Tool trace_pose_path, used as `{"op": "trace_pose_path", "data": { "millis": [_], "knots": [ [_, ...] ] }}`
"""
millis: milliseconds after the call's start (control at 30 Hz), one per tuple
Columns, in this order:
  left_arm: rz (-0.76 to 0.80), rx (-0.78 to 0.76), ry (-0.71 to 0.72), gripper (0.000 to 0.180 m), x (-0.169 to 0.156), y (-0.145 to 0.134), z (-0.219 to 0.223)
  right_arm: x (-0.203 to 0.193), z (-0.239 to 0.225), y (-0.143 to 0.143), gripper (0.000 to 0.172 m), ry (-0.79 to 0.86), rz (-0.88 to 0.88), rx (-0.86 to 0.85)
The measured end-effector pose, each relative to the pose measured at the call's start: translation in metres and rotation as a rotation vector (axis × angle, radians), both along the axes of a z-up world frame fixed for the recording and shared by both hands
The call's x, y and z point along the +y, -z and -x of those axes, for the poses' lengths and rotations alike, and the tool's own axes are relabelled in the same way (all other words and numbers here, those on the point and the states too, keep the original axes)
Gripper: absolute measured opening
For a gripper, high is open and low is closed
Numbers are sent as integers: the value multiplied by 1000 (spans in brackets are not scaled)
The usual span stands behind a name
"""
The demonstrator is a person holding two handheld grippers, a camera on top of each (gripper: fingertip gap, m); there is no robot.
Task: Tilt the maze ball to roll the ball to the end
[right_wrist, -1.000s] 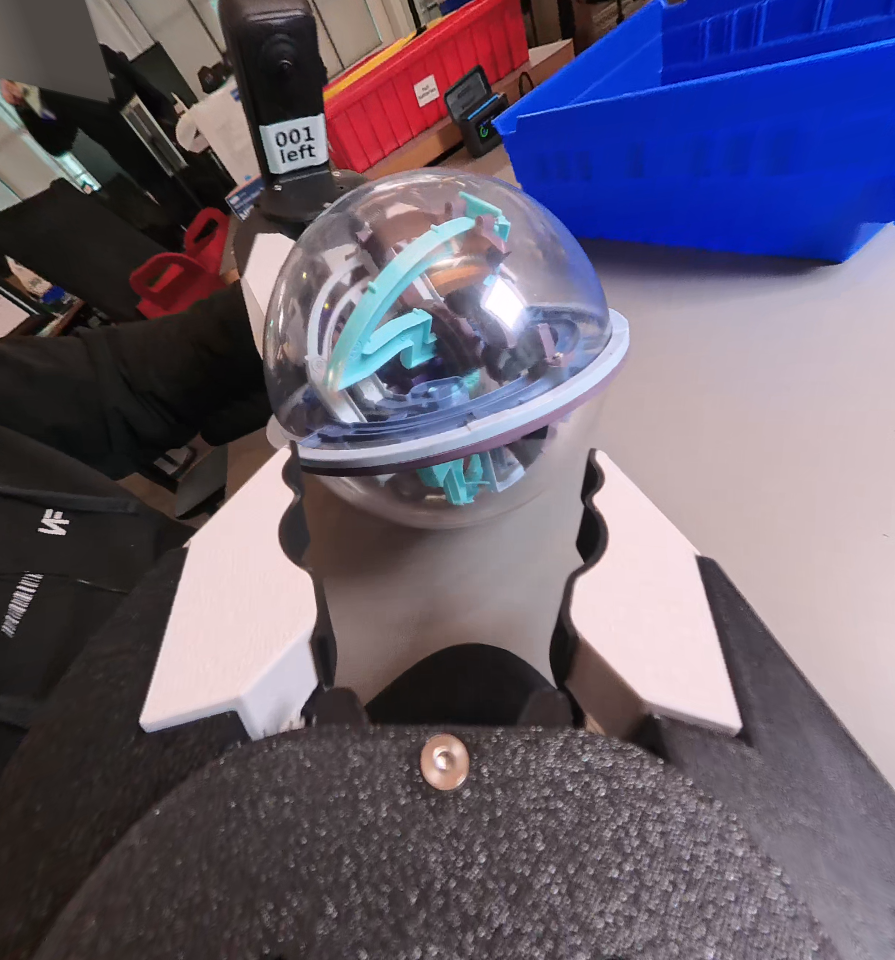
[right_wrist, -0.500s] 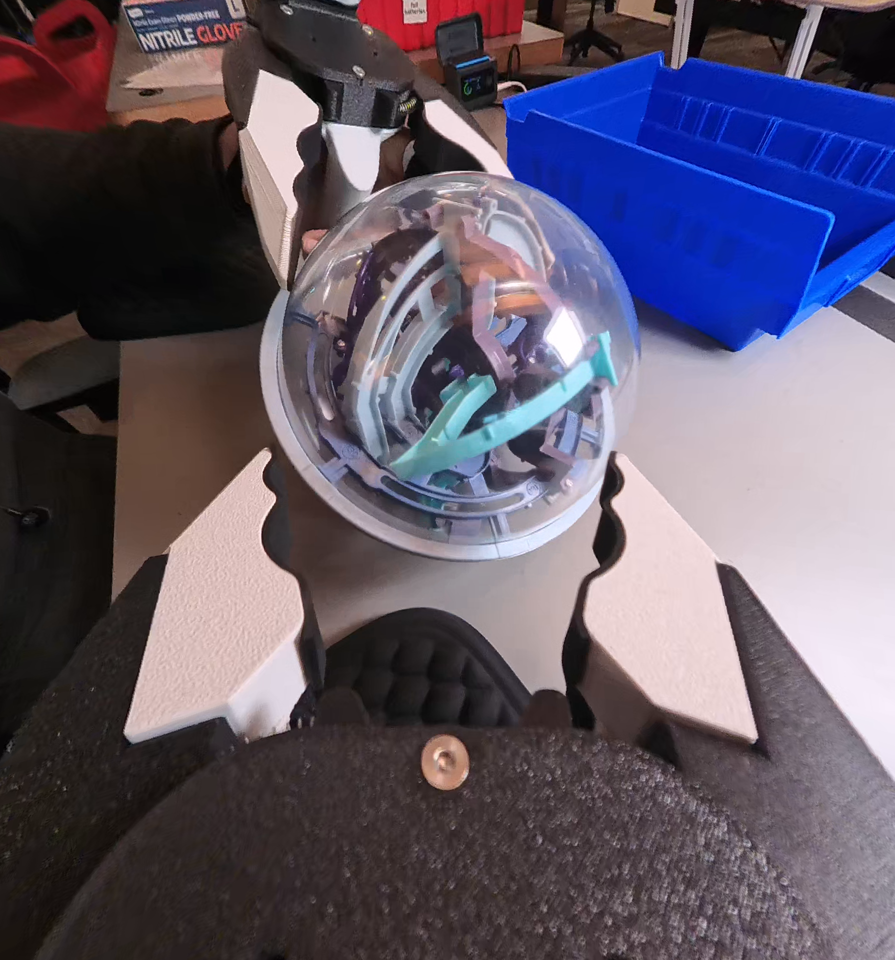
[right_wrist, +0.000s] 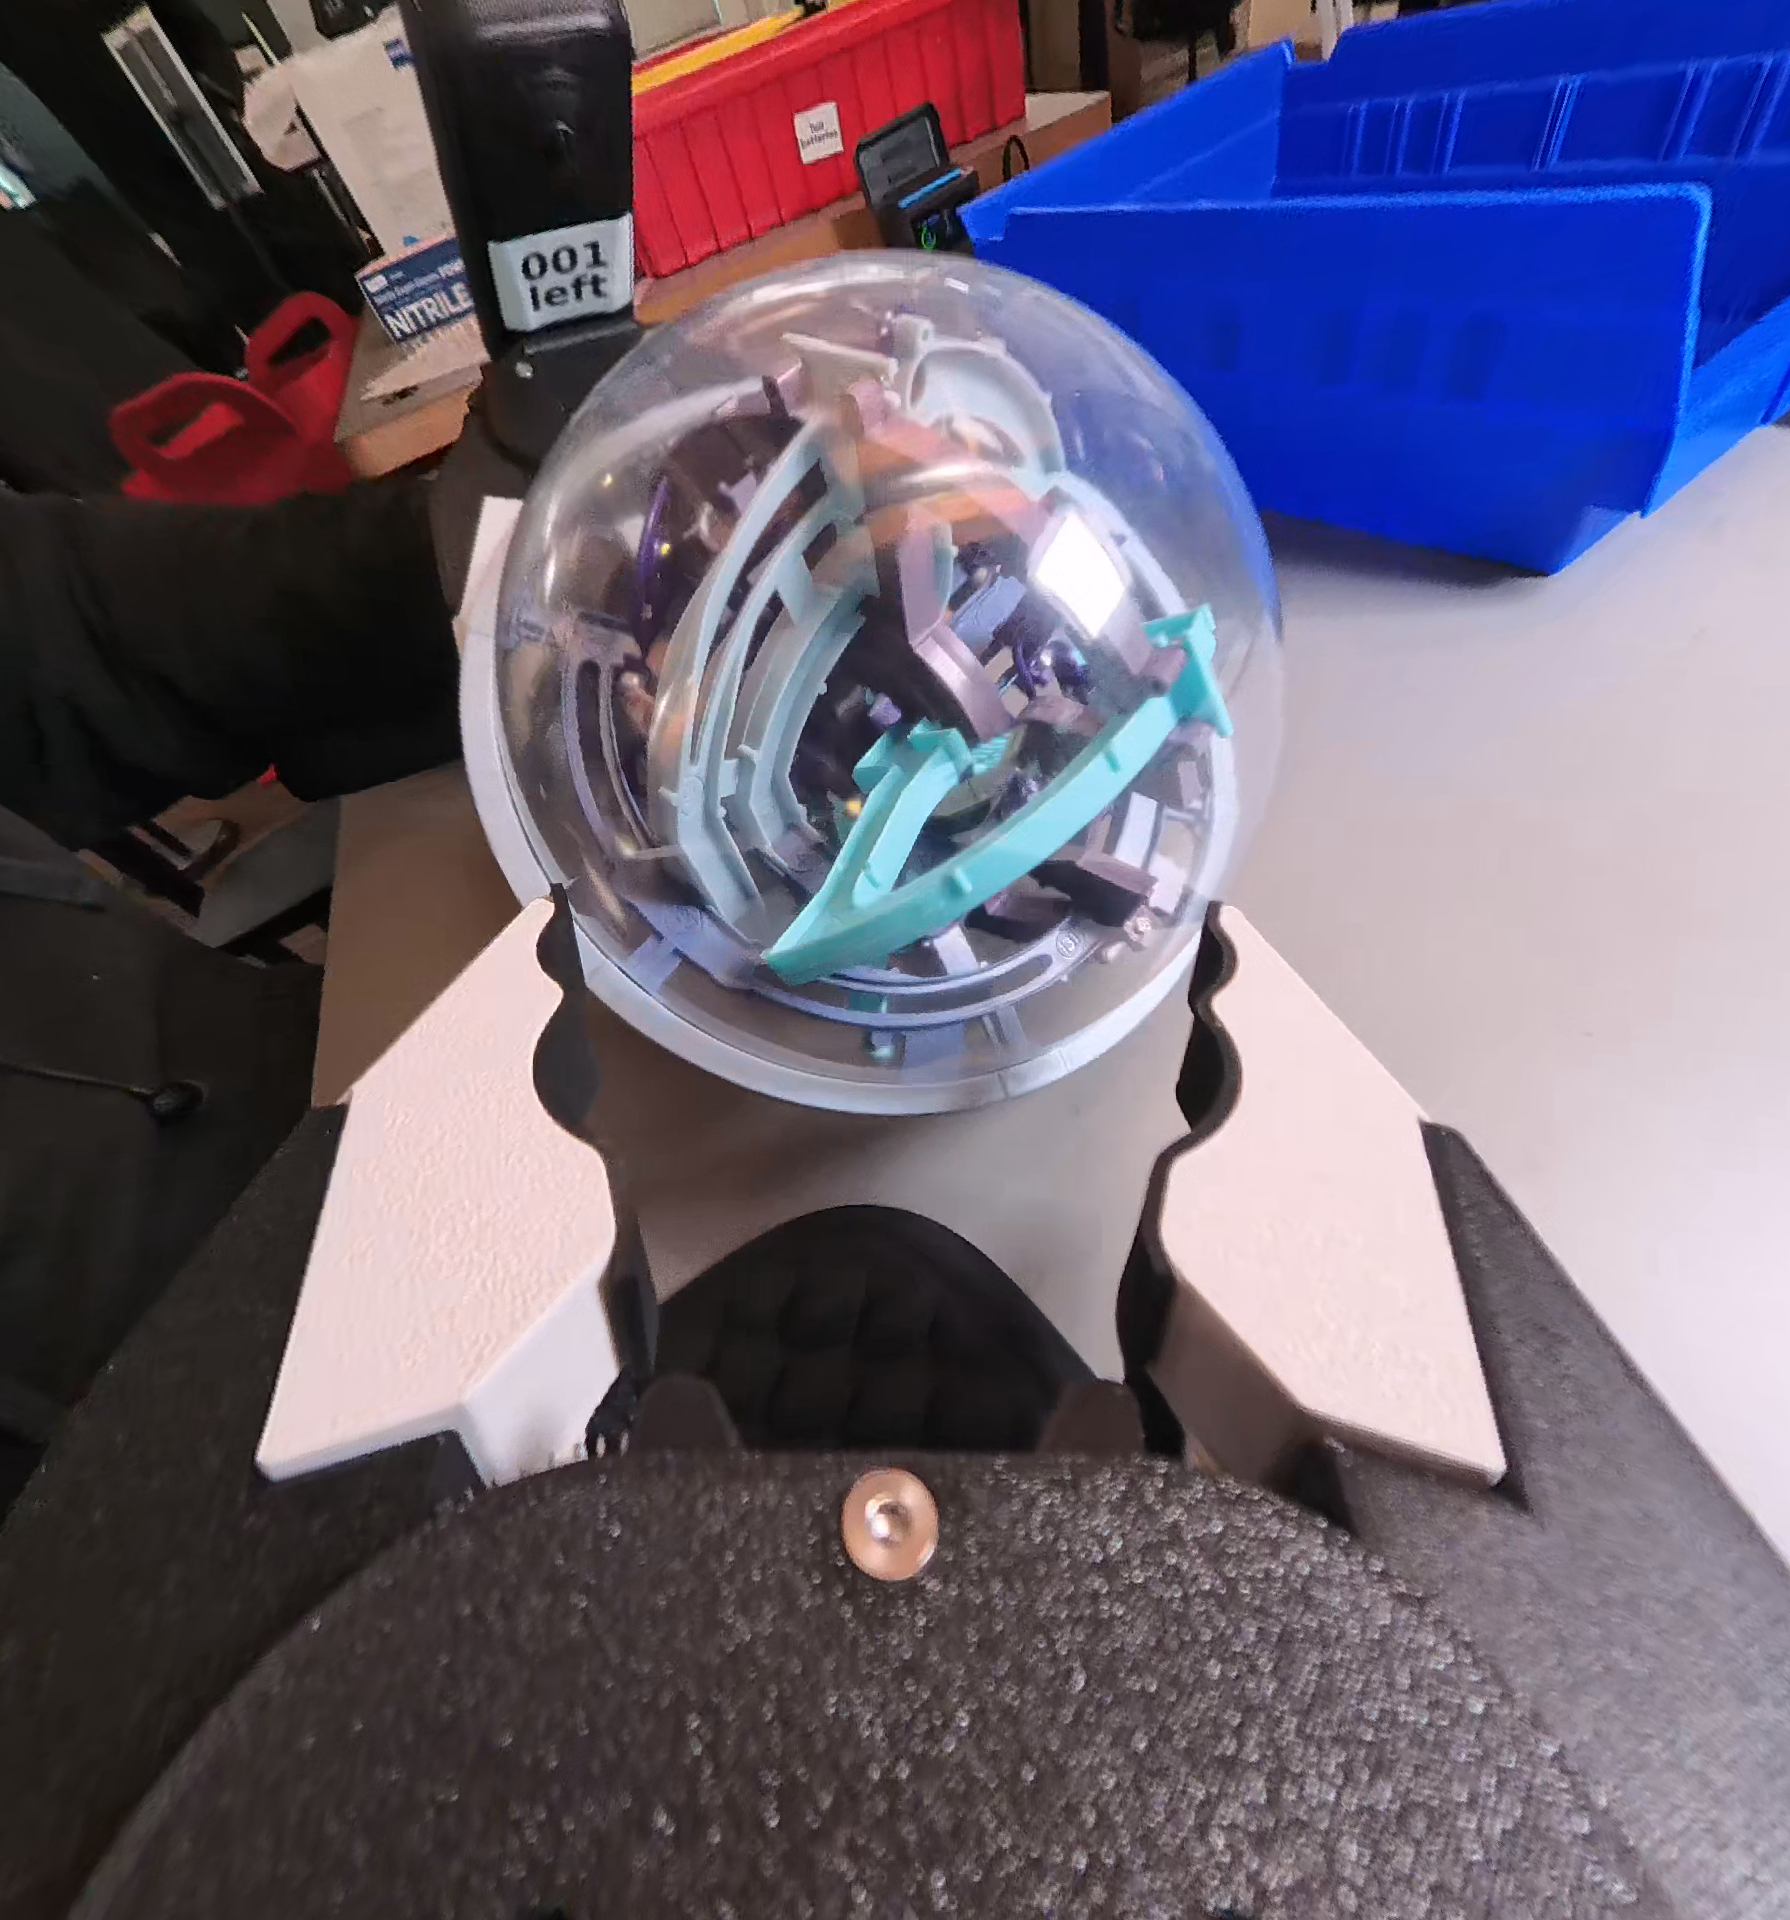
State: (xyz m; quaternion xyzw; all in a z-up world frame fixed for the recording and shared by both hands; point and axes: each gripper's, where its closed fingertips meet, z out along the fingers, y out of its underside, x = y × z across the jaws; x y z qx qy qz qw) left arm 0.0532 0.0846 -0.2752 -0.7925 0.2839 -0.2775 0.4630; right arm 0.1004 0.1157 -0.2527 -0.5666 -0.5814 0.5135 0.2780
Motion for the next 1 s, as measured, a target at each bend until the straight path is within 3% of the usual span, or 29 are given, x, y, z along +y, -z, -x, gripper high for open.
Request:
{"op": "trace_pose_path", "data": {
  "millis": [267,433,500,600,667,867,1000],
  "knots": [
    [-32,-144,-41,144,9,-28,15,-14,4,29,111,-90,-107,-197],
    [-12,-165,-30,142,14,-31,19,4,-1,-3,117,-149,-277,-143],
    [-6,-161,-19,142,17,-31,20,16,2,-26,105,-154,-317,-81],
    [1,-153,-2,141,22,-32,19,30,5,-55,61,-192,-336,2],
    [4,-149,12,141,25,-33,18,37,8,-59,54,-222,-343,-14],
    [-12,-151,29,141,32,-41,12,32,12,-31,98,-316,-236,-107],
    [-75,-202,-1,142,26,-48,17,31,12,-21,99,-292,-207,-73]
  ]
}}
